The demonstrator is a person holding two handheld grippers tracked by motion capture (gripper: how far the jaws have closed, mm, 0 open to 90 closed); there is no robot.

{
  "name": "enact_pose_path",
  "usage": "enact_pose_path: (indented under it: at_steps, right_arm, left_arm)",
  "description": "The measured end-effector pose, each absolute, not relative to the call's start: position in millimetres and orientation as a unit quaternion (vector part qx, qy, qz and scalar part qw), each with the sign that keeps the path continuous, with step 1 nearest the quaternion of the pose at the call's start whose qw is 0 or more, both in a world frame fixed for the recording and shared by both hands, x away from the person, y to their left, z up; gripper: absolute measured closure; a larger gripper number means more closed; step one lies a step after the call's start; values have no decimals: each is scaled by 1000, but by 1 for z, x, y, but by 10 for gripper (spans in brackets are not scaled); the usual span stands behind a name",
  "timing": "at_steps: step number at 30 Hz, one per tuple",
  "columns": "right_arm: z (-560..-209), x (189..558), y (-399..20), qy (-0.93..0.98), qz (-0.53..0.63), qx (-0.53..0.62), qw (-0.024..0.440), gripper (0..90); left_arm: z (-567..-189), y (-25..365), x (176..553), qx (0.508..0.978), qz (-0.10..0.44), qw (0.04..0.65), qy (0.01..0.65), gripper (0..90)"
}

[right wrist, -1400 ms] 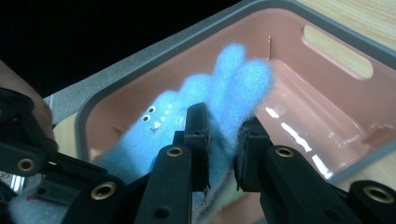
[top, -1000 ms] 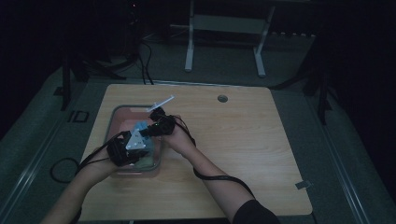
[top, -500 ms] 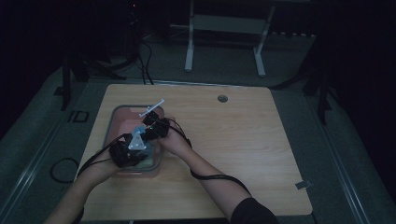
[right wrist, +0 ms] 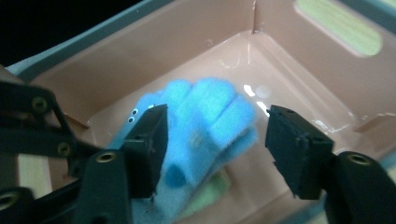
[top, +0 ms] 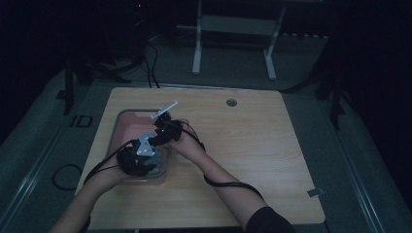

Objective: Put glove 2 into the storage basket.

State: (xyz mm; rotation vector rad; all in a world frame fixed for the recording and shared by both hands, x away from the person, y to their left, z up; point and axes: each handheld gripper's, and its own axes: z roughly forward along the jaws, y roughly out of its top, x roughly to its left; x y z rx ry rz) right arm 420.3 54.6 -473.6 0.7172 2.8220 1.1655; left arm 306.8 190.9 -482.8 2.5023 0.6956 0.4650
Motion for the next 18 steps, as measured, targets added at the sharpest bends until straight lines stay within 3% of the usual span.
enact_pose_path:
  at_steps: [9,15,18]
  right_arm:
    - [-456,415,29,891,398,218,-11,188]
    - [-449,409,7,888,411,206,-2,147]
    - [-448,408,-5,885,417,206,3,147]
  left_arm:
    - [-462,196,304,896,195,272,292,249]
    - [-461,187,308,885,179,297,311,68]
    - [-460,180,308,883,178,306,309,41]
